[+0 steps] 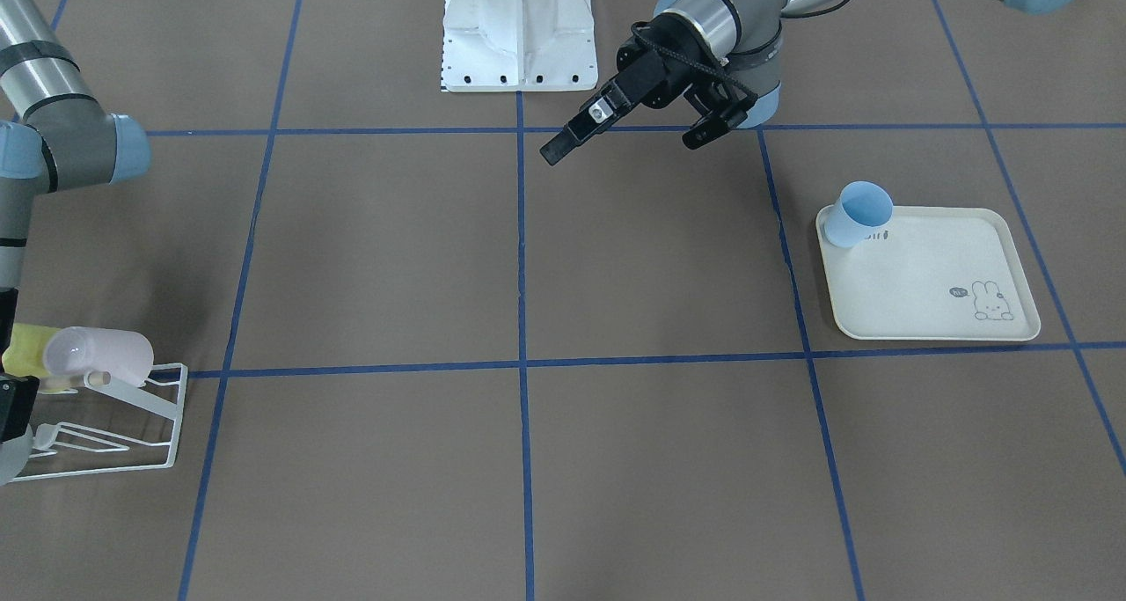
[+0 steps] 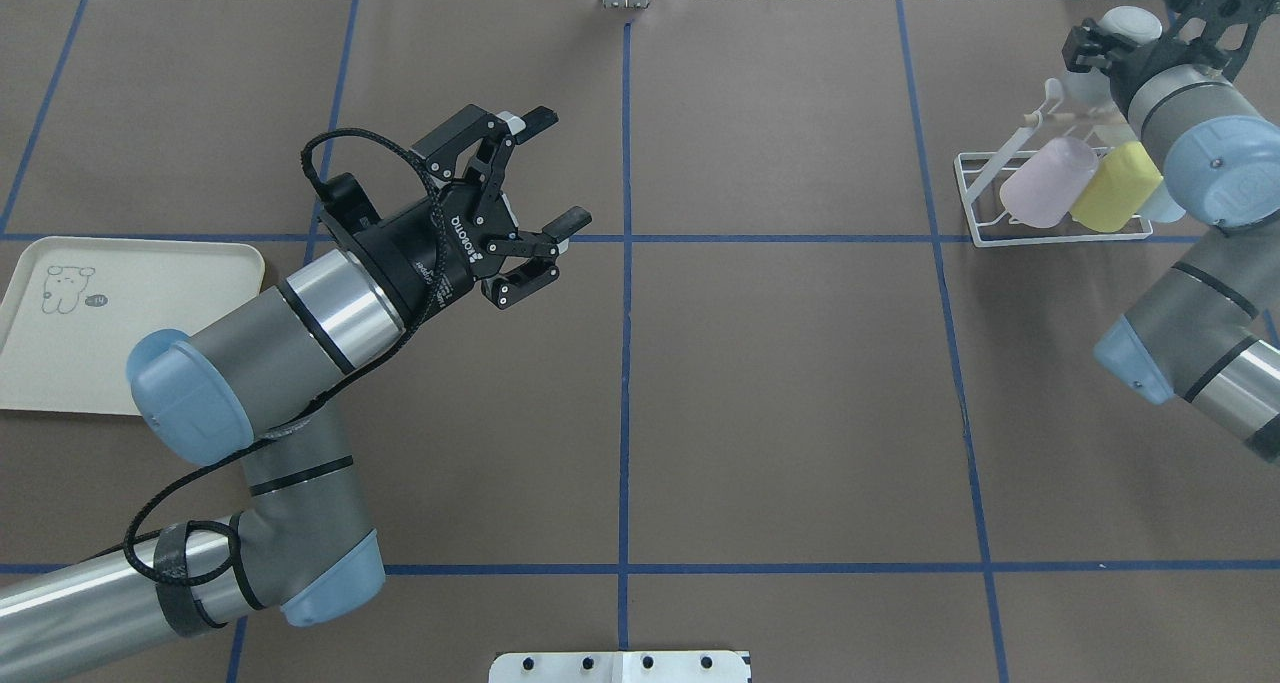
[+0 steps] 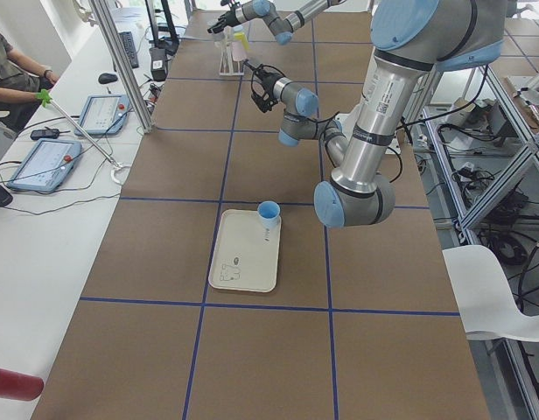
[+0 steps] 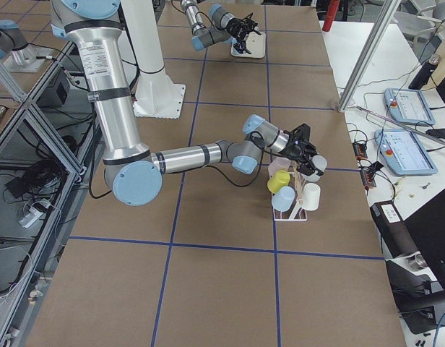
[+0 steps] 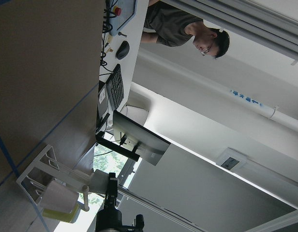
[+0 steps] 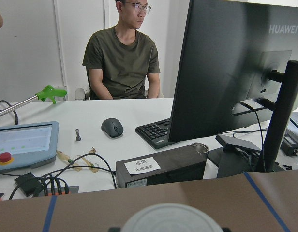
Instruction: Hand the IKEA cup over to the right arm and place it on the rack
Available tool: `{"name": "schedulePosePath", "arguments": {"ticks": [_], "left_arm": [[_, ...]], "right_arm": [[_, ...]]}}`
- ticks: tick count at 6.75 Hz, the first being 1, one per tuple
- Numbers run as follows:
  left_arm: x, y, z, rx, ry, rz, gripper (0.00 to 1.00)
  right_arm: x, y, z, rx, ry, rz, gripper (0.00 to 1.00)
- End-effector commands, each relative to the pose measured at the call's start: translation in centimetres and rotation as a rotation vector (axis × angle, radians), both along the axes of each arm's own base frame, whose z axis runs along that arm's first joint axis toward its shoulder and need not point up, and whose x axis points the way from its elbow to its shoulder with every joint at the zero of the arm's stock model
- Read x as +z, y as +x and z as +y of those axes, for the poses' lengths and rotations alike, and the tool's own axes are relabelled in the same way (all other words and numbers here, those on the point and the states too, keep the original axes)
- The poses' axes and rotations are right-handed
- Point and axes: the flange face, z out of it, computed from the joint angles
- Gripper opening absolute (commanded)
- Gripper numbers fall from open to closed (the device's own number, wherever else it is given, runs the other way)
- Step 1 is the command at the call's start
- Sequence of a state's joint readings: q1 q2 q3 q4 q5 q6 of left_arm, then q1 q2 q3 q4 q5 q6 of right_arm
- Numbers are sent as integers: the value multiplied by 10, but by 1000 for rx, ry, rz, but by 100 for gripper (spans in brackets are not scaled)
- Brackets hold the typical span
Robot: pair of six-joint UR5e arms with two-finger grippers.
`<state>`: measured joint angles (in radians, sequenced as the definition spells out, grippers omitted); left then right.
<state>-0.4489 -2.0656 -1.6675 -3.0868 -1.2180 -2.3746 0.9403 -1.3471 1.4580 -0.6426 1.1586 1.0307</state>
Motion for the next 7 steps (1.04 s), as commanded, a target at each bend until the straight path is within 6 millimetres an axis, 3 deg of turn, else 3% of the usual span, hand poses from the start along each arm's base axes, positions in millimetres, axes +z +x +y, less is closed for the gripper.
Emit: {"name": "schedulePosePath", "arguments": {"ticks": [1,4,7], "left_arm": [[0,0,0,1,0,0,100],[0,1,1,3,0,0,100],[0,2,2,3,-2,2,100]], "right_arm": [[4,-6,3,-10,-5,4,0],[7,-16,7,-26,-9,6,0],[20,-8,12,-23,-25,19,0]]}}
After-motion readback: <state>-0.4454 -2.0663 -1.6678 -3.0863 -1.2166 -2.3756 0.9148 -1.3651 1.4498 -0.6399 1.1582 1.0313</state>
